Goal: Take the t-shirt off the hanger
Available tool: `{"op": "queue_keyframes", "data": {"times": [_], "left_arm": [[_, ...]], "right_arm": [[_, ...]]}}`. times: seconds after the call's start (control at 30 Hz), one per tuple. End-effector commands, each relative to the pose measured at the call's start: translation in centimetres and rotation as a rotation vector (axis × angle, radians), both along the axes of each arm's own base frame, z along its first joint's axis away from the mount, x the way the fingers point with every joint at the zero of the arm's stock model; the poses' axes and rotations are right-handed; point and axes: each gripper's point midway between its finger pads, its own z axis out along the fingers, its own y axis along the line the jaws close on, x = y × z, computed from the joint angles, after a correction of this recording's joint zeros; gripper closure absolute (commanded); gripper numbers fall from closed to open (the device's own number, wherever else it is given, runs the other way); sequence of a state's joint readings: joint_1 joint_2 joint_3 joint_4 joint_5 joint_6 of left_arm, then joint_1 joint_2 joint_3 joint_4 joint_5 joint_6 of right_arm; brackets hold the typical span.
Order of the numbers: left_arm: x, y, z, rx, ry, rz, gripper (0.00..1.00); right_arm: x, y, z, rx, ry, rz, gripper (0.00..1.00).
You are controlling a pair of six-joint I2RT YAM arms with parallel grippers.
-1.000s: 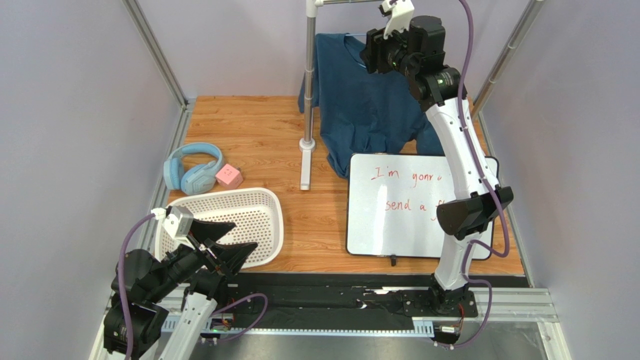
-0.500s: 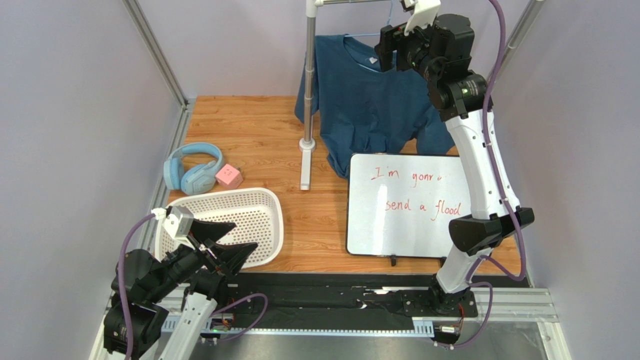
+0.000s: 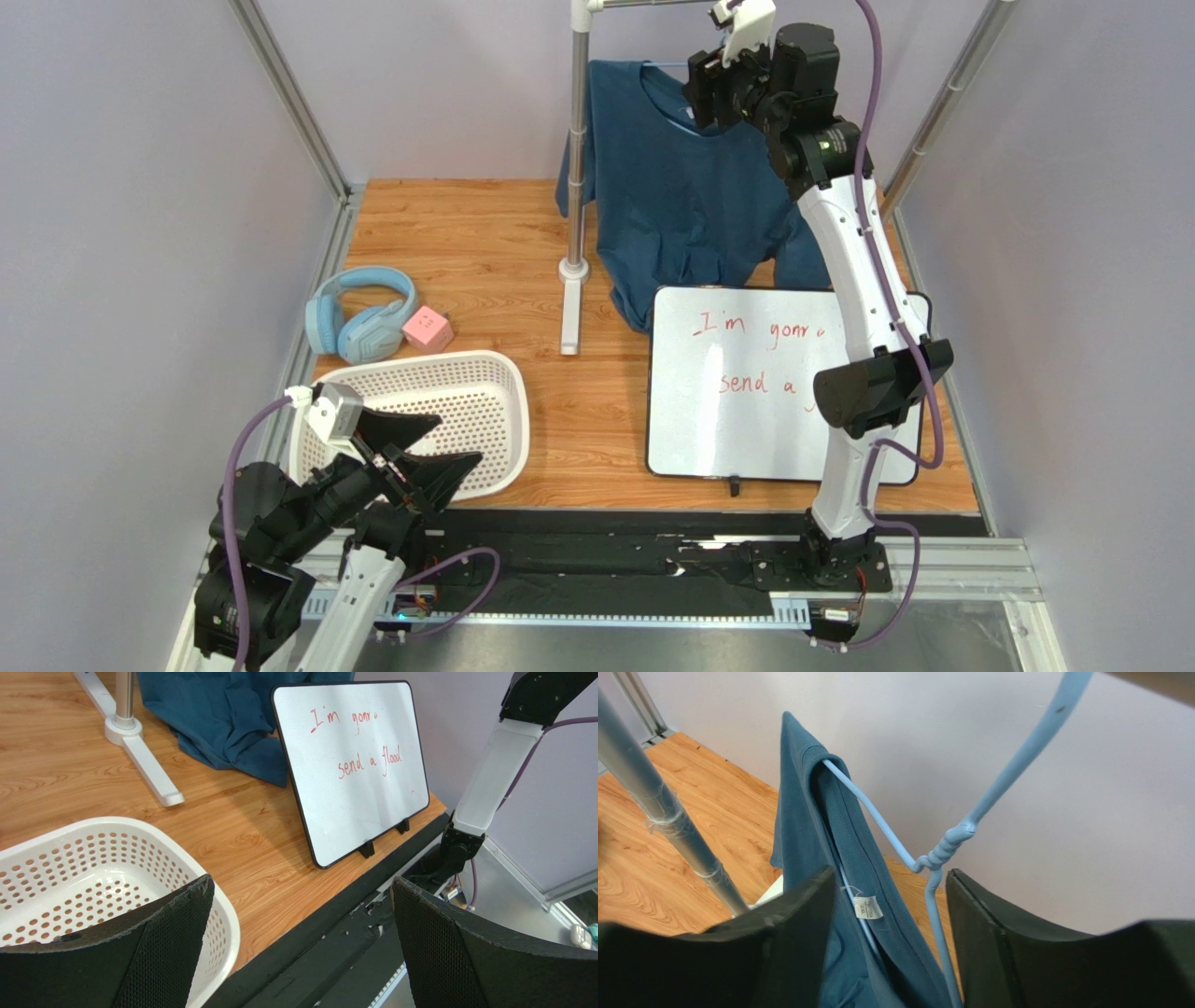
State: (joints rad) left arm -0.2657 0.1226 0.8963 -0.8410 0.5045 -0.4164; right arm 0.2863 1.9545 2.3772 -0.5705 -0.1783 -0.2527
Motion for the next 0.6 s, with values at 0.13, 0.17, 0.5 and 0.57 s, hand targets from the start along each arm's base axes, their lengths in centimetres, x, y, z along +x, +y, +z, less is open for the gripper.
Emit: {"op": "queue_keyframes", "data": {"times": [0.13,0.17,0.5,0.57], "left_arm": [[0.4,-0.1,0.2,0.009,-0.013,-0.001,0.01],[0.4,-0.1,0.3,0.008,-0.016,-0.001,0.01],[0.4,0.0,0.3,0.006,-0.021,0.006,0.00],[0.3,0.0,0.3,0.006,-0.021,0.006,0.00]], "right_arm": [[-0.9,0.7,4.5,0.029,-0.137,0.057,0.80],[-0.6,0.9,4.3,0.032,-0.135,0.060,0.83],[-1.1,1.1,7.4,0.208,-0.177,0.044,1.00],[-1.6,1.0,8.1,0.249,-0.186,0.043,1.00]]}}
